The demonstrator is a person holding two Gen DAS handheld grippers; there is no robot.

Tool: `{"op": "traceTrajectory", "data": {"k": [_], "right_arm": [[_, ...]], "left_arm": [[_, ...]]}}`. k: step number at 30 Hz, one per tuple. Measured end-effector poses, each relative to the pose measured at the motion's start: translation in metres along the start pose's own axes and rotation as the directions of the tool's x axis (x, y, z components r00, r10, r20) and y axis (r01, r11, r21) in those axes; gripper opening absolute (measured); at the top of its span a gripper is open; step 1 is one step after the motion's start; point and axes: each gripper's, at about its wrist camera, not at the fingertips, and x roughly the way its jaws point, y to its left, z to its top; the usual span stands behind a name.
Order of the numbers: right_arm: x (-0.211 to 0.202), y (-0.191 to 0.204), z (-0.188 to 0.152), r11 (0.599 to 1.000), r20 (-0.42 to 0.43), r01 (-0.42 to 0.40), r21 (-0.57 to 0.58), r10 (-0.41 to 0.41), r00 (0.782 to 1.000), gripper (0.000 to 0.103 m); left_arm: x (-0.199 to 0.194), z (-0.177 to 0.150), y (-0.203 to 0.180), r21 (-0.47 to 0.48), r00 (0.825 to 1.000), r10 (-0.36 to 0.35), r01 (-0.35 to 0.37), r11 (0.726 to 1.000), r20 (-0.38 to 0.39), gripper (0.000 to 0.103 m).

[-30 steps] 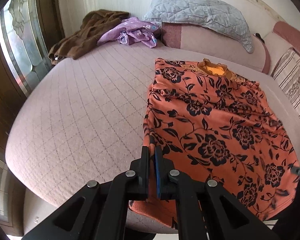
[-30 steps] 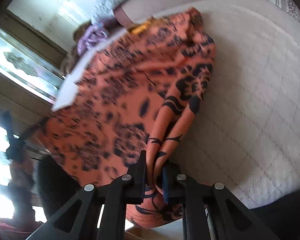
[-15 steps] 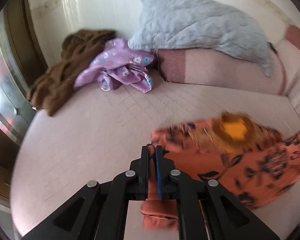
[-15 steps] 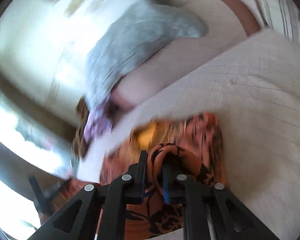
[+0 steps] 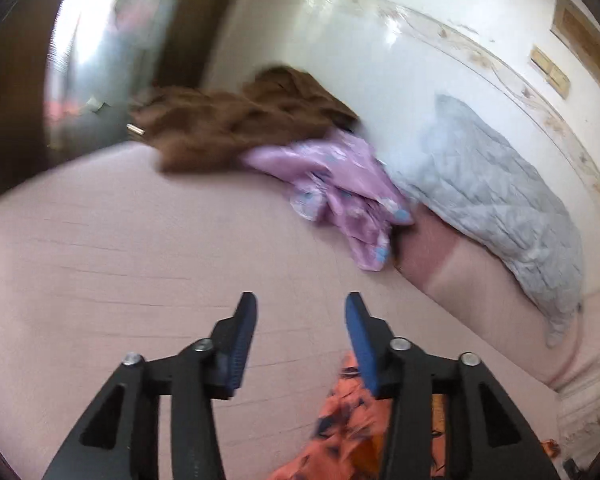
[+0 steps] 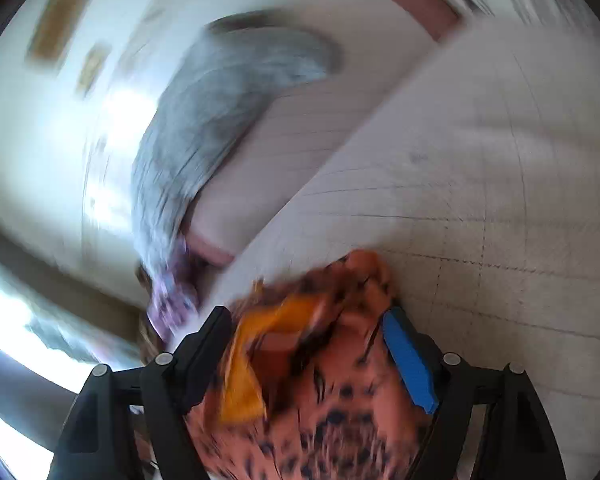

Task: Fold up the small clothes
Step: 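Lift the hem with both tools and fold it toward the collar, then release the folded hem with both tools and pull them back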

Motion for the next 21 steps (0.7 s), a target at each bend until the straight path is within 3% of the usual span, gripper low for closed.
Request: {"op": "traceTrajectory", "data": {"k": [2, 5, 7, 9, 11, 12, 14, 17, 19, 21], "right_arm": [[-0.004, 0.035, -0.022, 0.987, -0.04, 0.037, -0.158, -0.044, 0.998, 0.079], [0.013, 0.085, -0.071, 0.932, -0.167, 0.032, -0.361, -0.099, 0.981, 0.067], [0.035, 0.109, -0.104, 0.895, -0.244, 0.011, -0.447, -0.133, 0.961, 0.051], [0.067, 0.132, -0.139, 0.857, -0.331, -0.016, -0.515, -0.182, 0.926, 0.042], [0.091, 0.147, -0.163, 0.813, -0.346, -0.01, -0.582, -0.237, 0.908, 0.041], [0.101, 0.152, -0.167, 0.8, -0.34, 0.0, -0.599, -0.254, 0.906, 0.041], [0.132, 0.165, -0.167, 0.794, -0.34, 0.014, -0.608, -0.276, 0.899, 0.041], [0.179, 0.18, -0.138, 0.803, -0.308, 0.082, -0.591, -0.318, 0.897, 0.042], [0.201, 0.185, -0.108, 0.819, -0.243, 0.125, -0.56, -0.307, 0.92, 0.04], [0.209, 0.19, -0.068, 0.849, -0.107, 0.201, -0.489, -0.287, 0.952, 0.04]], "left_arm": [[-0.019, -0.016, -0.004, 0.071, 0.996, 0.084, -0.082, 0.994, -0.034, 0.053], [-0.031, -0.052, -0.011, 0.166, 0.991, 0.119, -0.107, 0.98, -0.059, 0.053], [-0.027, -0.077, -0.019, 0.23, 0.99, 0.115, -0.093, 0.969, -0.084, 0.053], [-0.014, -0.087, -0.025, 0.259, 0.984, 0.082, -0.04, 0.965, -0.157, 0.053], [-0.004, -0.094, -0.031, 0.291, 0.981, 0.082, -0.028, 0.956, -0.174, 0.053], [0.002, -0.099, -0.038, 0.349, 0.98, 0.116, -0.054, 0.935, -0.161, 0.053], [0.019, -0.098, -0.041, 0.388, 0.97, 0.155, -0.072, 0.919, -0.188, 0.053], [0.039, -0.081, -0.036, 0.321, 0.957, 0.094, -0.001, 0.947, -0.273, 0.053], [0.034, -0.073, -0.035, 0.337, 0.971, 0.099, -0.021, 0.941, -0.217, 0.053], [0.028, -0.063, -0.029, 0.35, 0.981, 0.132, -0.075, 0.934, -0.14, 0.053]]}}
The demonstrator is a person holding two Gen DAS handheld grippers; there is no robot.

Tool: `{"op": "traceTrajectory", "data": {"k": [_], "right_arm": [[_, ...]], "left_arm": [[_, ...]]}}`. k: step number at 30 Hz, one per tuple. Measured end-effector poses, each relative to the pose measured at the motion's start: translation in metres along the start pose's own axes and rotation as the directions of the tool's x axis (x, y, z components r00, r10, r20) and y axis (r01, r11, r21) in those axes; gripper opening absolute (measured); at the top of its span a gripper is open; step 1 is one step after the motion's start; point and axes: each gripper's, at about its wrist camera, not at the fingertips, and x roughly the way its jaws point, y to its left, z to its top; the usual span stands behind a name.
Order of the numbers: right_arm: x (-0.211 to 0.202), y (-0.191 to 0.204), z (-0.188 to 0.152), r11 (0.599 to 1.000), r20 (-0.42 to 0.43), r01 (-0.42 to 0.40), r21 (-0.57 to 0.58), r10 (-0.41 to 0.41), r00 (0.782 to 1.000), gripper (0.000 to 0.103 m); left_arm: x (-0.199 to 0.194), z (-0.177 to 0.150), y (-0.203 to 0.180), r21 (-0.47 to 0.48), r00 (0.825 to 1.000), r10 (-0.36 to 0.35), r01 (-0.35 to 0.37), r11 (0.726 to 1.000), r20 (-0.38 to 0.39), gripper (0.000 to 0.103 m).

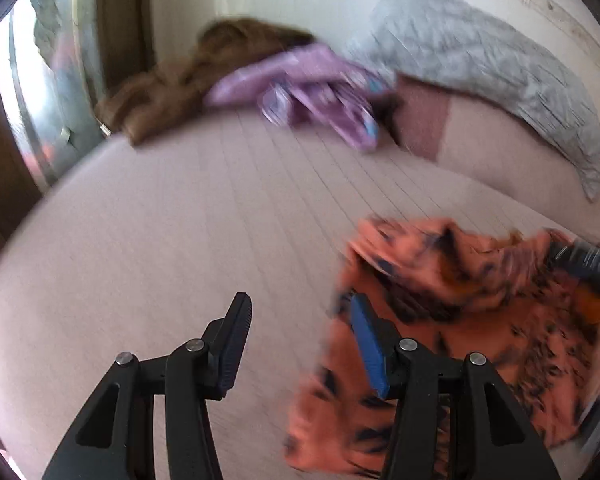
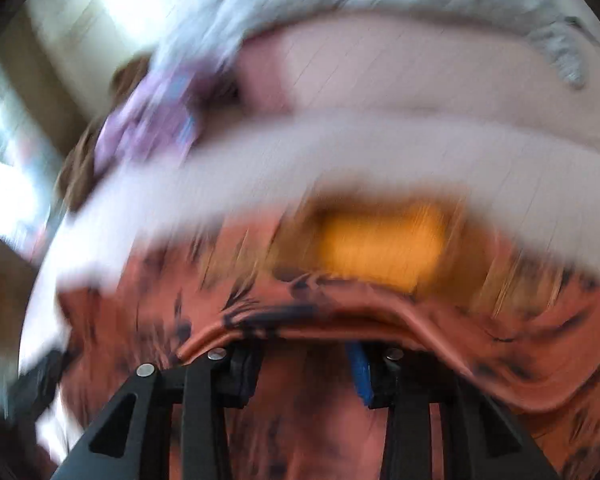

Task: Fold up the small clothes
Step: 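Release the folded hem with both tools and pull them back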

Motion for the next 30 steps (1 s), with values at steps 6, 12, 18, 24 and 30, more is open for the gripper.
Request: {"op": "traceTrajectory", "data": {"k": [6, 12, 18, 24, 30], "right_arm": [[-0.039, -0.022, 0.028, 0.987, 0.202, -0.057, 0.148, 0.027, 0.979, 0.042], [-0.074, -0.049, -0.026, 0.995, 0.162, 0.049, 0.085, -0.062, 0.985, 0.042], [-0.055, -0.115, -0.042, 0.959, 0.014, 0.226, 0.168, -0.232, 0.973, 0.042], [-0.032, -0.149, -0.022, 0.888, -0.069, 0.326, 0.326, -0.321, 0.945, 0.042], [-0.041, -0.043, -0.002, 0.994, -0.003, 0.069, 0.083, -0.069, 0.998, 0.042]], "left_arm": [[0.004, 0.003, 0.023, -0.068, 1.0, -0.008, 0.007, 0.998, -0.015, 0.052], [-0.001, -0.003, 0.007, -0.027, 0.998, -0.057, 0.056, 0.998, -0.024, 0.054], [0.024, -0.022, -0.014, 0.068, 0.991, 0.008, 0.001, 0.998, -0.13, 0.064], [0.034, -0.018, -0.015, 0.058, 0.988, 0.088, -0.081, 0.995, -0.126, 0.079], [0.009, -0.01, -0.006, 0.029, 0.995, 0.087, -0.086, 0.996, -0.053, 0.079]]}}
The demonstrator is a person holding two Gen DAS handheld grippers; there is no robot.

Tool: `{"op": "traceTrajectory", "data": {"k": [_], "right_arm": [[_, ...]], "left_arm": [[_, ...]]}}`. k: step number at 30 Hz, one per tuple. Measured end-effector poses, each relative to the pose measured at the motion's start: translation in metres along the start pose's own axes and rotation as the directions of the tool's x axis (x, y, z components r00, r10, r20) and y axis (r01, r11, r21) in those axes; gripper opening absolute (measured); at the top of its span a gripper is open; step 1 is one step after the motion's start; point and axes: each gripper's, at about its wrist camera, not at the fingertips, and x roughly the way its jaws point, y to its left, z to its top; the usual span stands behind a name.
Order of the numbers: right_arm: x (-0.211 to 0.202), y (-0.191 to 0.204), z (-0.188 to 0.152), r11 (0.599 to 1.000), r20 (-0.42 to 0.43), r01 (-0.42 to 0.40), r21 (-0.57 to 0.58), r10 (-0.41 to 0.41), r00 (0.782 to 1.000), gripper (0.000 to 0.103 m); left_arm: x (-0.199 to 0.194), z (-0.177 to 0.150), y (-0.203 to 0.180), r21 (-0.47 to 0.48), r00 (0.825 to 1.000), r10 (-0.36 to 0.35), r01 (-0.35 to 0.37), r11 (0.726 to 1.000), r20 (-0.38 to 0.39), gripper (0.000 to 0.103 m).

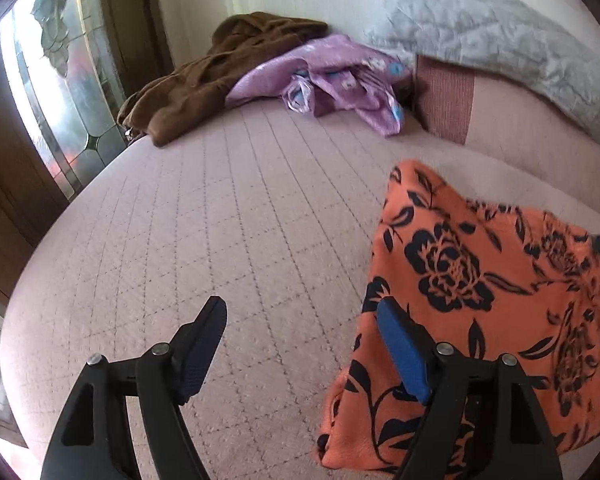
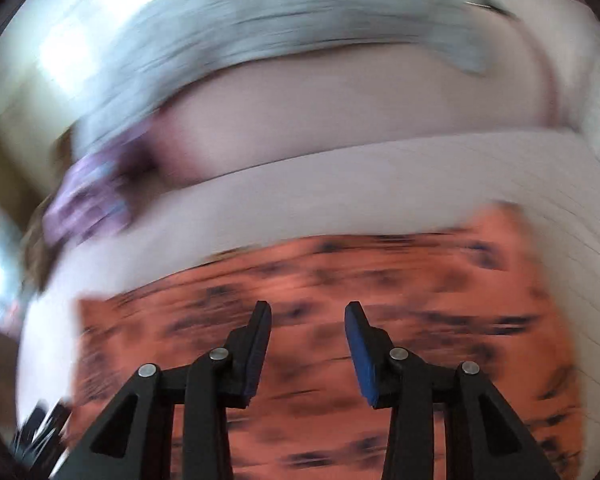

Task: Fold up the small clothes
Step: 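Release the folded hem with both tools and pull them back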

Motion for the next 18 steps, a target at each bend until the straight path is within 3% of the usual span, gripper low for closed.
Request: {"op": "traceTrajectory", "data": {"k": [4, 6, 8, 10, 14, 16, 18], "right_arm": [[0.038, 0.093, -0.006, 0.97, -0.161, -0.176, -0.17, 0.149, 0.976, 0.042], [0.068, 0.123, -0.01, 0.958, -0.236, -0.218, -0.184, 0.172, 0.956, 0.042], [0.096, 0.137, -0.014, 0.968, -0.285, -0.202, -0.145, 0.155, 0.946, 0.043], [0.104, 0.142, -0.009, 0.975, -0.199, -0.167, -0.147, 0.136, 0.97, 0.043], [0.087, 0.121, 0.005, 0.978, -0.162, -0.204, -0.05, 0.193, 0.968, 0.041], [0.064, 0.095, 0.015, 0.99, -0.064, -0.123, -0.075, 0.119, 0.991, 0.041], [0.047, 0.046, 0.022, 0.999, -0.006, -0.037, -0.012, 0.037, 0.999, 0.041]], "left_arm": [[0.012, -0.001, 0.004, -0.007, 0.999, 0.026, -0.027, 1.0, -0.039, 0.079], [0.02, -0.001, 0.003, -0.007, 0.998, 0.03, -0.03, 1.0, -0.059, 0.079], [0.023, -0.001, 0.0, 0.006, 0.998, 0.037, -0.037, 0.999, -0.056, 0.079], [0.021, -0.001, -0.002, 0.02, 0.998, 0.044, -0.043, 0.999, -0.043, 0.079], [-0.004, 0.001, -0.007, 0.023, 0.997, -0.02, 0.018, 1.0, 0.077, 0.079], [-0.018, -0.001, -0.014, 0.042, 0.987, -0.101, 0.096, 0.994, 0.124, 0.079], [-0.026, -0.006, -0.024, 0.07, 0.977, -0.18, 0.172, 0.983, 0.117, 0.079]]}}
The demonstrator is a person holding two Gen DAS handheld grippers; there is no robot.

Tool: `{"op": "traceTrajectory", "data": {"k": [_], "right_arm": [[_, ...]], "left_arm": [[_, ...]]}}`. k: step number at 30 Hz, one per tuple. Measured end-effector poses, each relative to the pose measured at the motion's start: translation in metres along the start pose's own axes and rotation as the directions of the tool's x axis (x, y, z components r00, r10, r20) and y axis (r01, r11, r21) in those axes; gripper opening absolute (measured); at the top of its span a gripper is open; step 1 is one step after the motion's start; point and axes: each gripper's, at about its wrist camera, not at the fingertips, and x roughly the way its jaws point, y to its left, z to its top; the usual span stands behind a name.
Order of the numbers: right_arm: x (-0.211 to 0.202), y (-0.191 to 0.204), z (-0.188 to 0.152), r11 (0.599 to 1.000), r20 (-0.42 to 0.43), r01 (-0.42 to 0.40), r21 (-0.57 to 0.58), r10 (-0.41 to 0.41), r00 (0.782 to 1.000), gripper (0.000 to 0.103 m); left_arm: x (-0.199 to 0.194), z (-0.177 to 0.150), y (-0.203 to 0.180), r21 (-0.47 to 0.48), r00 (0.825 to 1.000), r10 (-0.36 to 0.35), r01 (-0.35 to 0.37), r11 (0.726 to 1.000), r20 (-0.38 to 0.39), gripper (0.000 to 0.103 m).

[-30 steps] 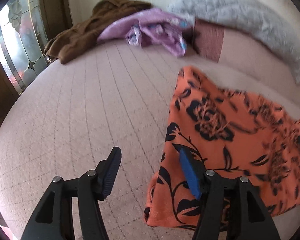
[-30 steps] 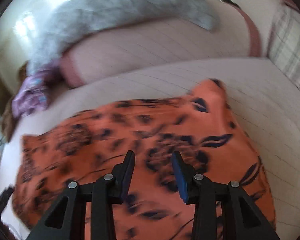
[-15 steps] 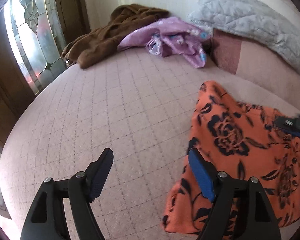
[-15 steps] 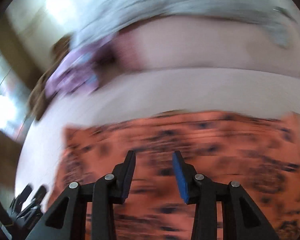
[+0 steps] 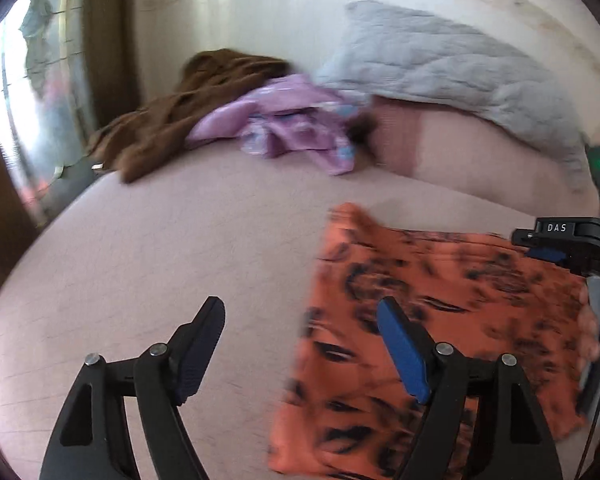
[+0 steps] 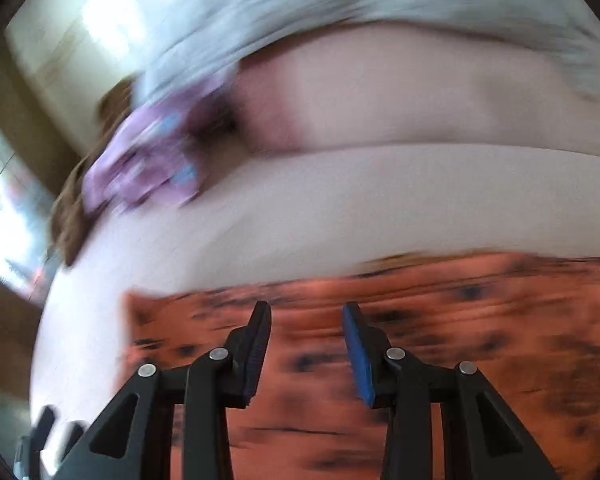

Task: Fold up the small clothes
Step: 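Release the folded hem with both tools and pull them back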

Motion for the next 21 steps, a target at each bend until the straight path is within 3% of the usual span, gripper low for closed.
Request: {"op": "traceTrajectory", "data": {"k": [2, 5, 7, 10, 13, 15, 18, 21], "right_arm": [[-0.013, -0.058, 0.004, 0.993, 0.013, 0.053, 0.107, -0.054, 0.998, 0.041], [-0.028, -0.131, 0.0, 0.965, 0.016, 0.138, 0.223, -0.145, 0.989, 0.041], [-0.031, -0.185, -0.008, 0.928, -0.008, 0.213, 0.306, -0.221, 0.975, 0.039], [-0.038, -0.24, -0.023, 0.888, 0.021, 0.158, 0.431, -0.185, 0.983, 0.036], [-0.051, -0.247, -0.026, 0.884, 0.042, 0.111, 0.455, -0.145, 0.989, 0.04], [-0.068, -0.237, -0.031, 0.912, 0.091, 0.083, 0.402, -0.13, 0.987, 0.039], [-0.089, -0.212, -0.053, 0.955, 0.098, -0.001, 0.297, -0.03, 0.995, 0.039], [-0.1, -0.201, -0.088, 0.971, 0.041, -0.021, 0.238, 0.012, 0.999, 0.055]], "left_arm": [[0.002, -0.005, -0.009, 0.024, 0.999, -0.033, 0.033, 0.999, -0.028, 0.079], [0.021, -0.016, -0.021, 0.085, 0.994, -0.001, 0.01, 0.996, -0.111, 0.079], [0.039, -0.025, -0.024, 0.108, 0.981, 0.036, -0.015, 0.994, -0.189, 0.079], [0.048, -0.028, -0.022, 0.1, 0.98, 0.044, -0.024, 0.995, -0.196, 0.082], [0.044, -0.027, -0.03, 0.148, 0.985, 0.076, -0.052, 0.988, -0.158, 0.082], [0.039, -0.028, -0.032, 0.146, 0.987, 0.079, -0.058, 0.988, -0.137, 0.082], [0.026, -0.031, -0.038, 0.146, 0.993, 0.06, -0.046, 0.988, -0.097, 0.082], [0.019, -0.032, -0.042, 0.172, 0.996, 0.055, -0.041, 0.984, -0.073, 0.081]]}}
